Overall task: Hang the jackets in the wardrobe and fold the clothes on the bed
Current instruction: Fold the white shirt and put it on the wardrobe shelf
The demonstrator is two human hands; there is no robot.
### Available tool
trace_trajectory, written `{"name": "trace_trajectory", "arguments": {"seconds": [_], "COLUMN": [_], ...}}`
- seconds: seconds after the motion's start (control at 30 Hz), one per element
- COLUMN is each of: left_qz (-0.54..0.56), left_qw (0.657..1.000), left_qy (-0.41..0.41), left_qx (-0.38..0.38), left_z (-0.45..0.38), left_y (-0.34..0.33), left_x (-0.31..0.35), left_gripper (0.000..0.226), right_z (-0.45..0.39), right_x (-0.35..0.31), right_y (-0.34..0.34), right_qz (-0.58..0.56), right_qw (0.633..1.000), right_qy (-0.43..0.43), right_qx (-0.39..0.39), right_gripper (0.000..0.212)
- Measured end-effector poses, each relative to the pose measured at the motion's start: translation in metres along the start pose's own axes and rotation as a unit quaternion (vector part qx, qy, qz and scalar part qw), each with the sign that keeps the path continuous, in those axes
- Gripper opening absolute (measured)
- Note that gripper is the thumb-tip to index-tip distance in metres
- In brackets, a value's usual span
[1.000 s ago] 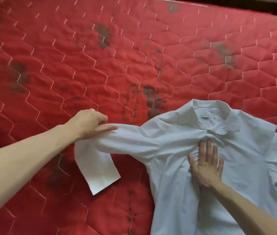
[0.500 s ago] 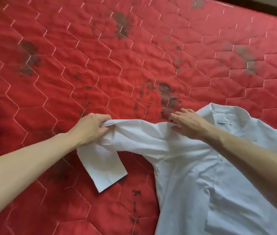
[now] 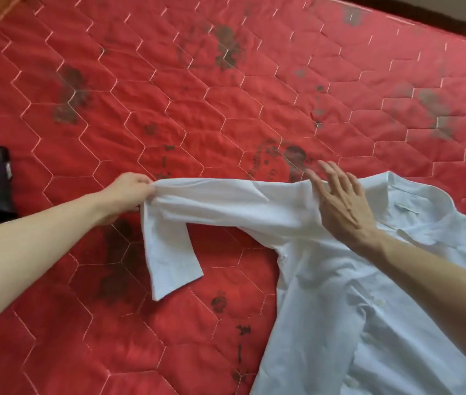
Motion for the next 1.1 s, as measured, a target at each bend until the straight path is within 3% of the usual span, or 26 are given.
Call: {"name": "trace_trajectory", "arguments": {"seconds": [0.07,0.13,0.23,0.37,0.47,0.57,0.67,0.73,0.8,0.87,1.0,1.1], "left_qz": [0.039,-0.034,-0.178,-0.14,-0.161,-0.317,-0.371,-0.373,-0.396,-0.399,-0.354,-0.368], "left_qw": [0.998,0.999,0.983,0.985,0.982,0.924,0.864,0.866,0.871,0.887,0.923,0.926], "left_qy": [0.013,0.004,0.021,0.073,0.099,0.059,-0.067,-0.173,-0.249,-0.225,-0.128,-0.05], "left_qx": [0.055,0.029,-0.048,-0.074,0.028,0.203,0.335,0.284,0.15,0.052,0.079,0.069], "left_z": [0.001,0.008,0.02,0.015,0.004,0.009,0.025,0.037,0.048,0.052,0.027,0.001], "left_y": [0.003,0.0,-0.002,0.024,0.062,0.079,0.058,0.026,-0.016,-0.045,-0.043,-0.016], "left_x": [-0.005,-0.019,-0.036,-0.034,-0.042,-0.054,-0.061,-0.068,-0.083,-0.096,-0.099,-0.099], "left_gripper": [0.018,0.021,0.016,0.026,0.027,0.019,0.024,0.025,0.039,0.055,0.063,0.065], "right_z": [0.004,0.012,0.016,0.015,0.013,0.011,0.021,0.04,0.071,0.105,0.149,0.155], "right_x": [-0.03,-0.058,-0.078,-0.088,-0.093,-0.095,-0.097,-0.104,-0.115,-0.126,-0.137,-0.134], "right_y": [0.001,-0.008,-0.028,-0.044,-0.047,-0.045,-0.028,-0.019,-0.023,-0.036,-0.066,-0.07], "right_qz": [-0.036,-0.055,-0.121,-0.125,-0.137,-0.151,-0.158,-0.161,-0.186,-0.186,-0.131,-0.134], "right_qw": [0.995,0.986,0.983,0.978,0.972,0.968,0.987,0.979,0.97,0.976,0.991,0.991], "right_qy": [0.09,0.142,0.033,-0.05,-0.062,-0.061,-0.036,-0.004,-0.004,-0.01,-0.028,-0.001], "right_qx": [0.002,-0.062,-0.137,-0.157,-0.18,-0.194,-0.012,0.122,0.157,0.114,0.008,-0.015], "right_gripper": [0.081,0.067,0.058,0.066,0.069,0.069,0.058,0.049,0.04,0.038,0.065,0.065]}}
Point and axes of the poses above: each hand's wrist, its own z-axis away from the middle knuckle, its own y-axis out of the back of the hand, x = y × z, the point moved 2 cm from there along -z, towards the middle knuckle, and after that the axes turned 8 degrees about -y, right-handed, at the moved point
